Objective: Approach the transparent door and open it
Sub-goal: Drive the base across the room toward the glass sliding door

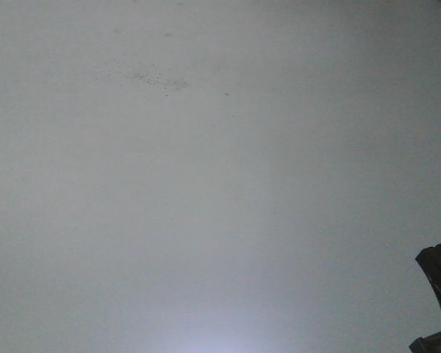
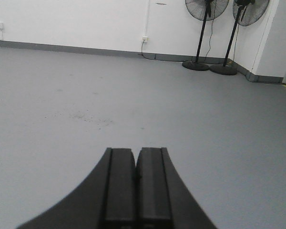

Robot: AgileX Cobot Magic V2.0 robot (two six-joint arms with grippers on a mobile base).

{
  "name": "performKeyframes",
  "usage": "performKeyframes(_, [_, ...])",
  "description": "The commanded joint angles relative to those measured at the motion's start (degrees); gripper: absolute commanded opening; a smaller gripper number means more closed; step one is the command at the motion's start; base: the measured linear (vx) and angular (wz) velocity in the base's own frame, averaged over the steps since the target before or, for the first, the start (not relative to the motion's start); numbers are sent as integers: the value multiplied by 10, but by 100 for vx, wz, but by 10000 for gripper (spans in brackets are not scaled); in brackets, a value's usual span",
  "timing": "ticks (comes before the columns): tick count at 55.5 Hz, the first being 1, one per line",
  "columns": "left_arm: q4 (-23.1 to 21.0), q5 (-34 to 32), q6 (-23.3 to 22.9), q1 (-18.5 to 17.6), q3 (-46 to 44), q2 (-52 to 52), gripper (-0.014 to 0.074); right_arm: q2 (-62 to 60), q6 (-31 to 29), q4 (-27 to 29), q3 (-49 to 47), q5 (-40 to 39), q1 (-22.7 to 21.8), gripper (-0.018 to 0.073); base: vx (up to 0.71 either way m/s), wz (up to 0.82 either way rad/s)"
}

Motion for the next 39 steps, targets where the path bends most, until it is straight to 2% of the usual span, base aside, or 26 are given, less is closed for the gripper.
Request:
performKeyframes(1, [-6, -49, 0, -1, -11, -8, 0, -7, -2, -1, 1, -48, -4, -1, 0, 0])
performKeyframes(39, [-6, -49, 0, -1, -11, -8, 0, -7, -2, -1, 1, -48, -4, -1, 0, 0])
